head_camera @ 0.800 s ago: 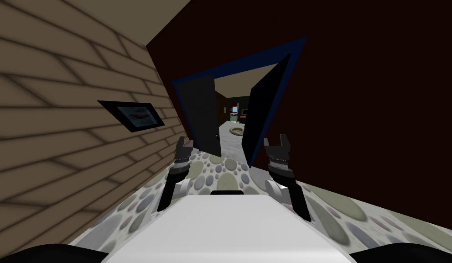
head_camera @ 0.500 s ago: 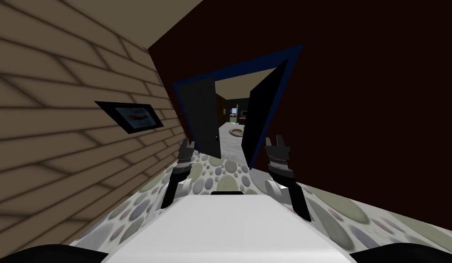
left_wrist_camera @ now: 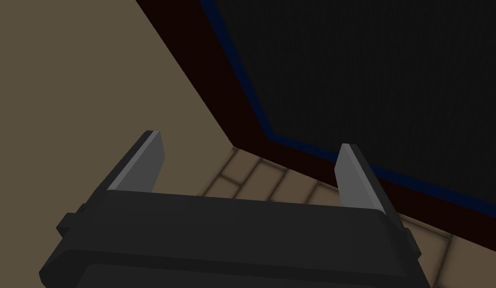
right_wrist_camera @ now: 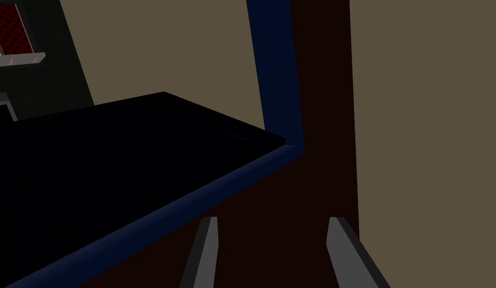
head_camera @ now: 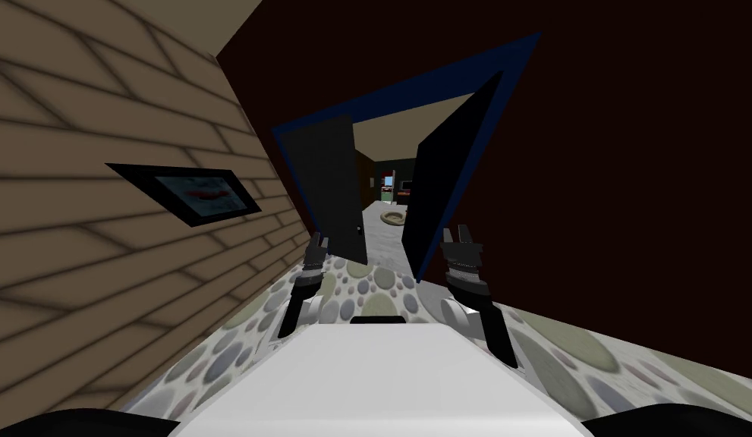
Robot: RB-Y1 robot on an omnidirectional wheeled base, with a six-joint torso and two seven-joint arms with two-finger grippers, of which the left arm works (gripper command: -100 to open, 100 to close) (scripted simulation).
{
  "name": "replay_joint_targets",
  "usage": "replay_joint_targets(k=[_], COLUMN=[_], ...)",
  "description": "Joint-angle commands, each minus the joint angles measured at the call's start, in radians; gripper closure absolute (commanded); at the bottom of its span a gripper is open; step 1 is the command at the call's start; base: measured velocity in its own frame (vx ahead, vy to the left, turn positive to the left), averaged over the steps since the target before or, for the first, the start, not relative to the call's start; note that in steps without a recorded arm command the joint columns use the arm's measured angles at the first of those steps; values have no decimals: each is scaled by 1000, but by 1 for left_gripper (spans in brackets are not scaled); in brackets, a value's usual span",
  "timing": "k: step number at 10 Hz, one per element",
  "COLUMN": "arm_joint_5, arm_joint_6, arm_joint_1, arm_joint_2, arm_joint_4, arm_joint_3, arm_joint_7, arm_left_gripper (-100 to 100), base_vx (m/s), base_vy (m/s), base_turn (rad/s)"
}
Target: Push the door open
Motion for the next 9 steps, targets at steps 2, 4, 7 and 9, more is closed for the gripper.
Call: replay_joint_targets(k=[2,4,7,9], arm_joint_5=[3,6,9,11], arm_joint_6=[-18,-30,-48,-61], arm_joint_1=[-7,-20,-40,-54], arm_joint_2=[6,10,14,17], arm_joint_4=[59,114,200,260], arm_joint_3=[-8,-15,-26,-33], arm_joint_7=[2,2,2,2], arm_left_gripper=[-100,-100,-100,-100], base_vx=[90,97,92,95], base_vy=[55,35,52,55], base_turn=[-38,-52,-49,-52])
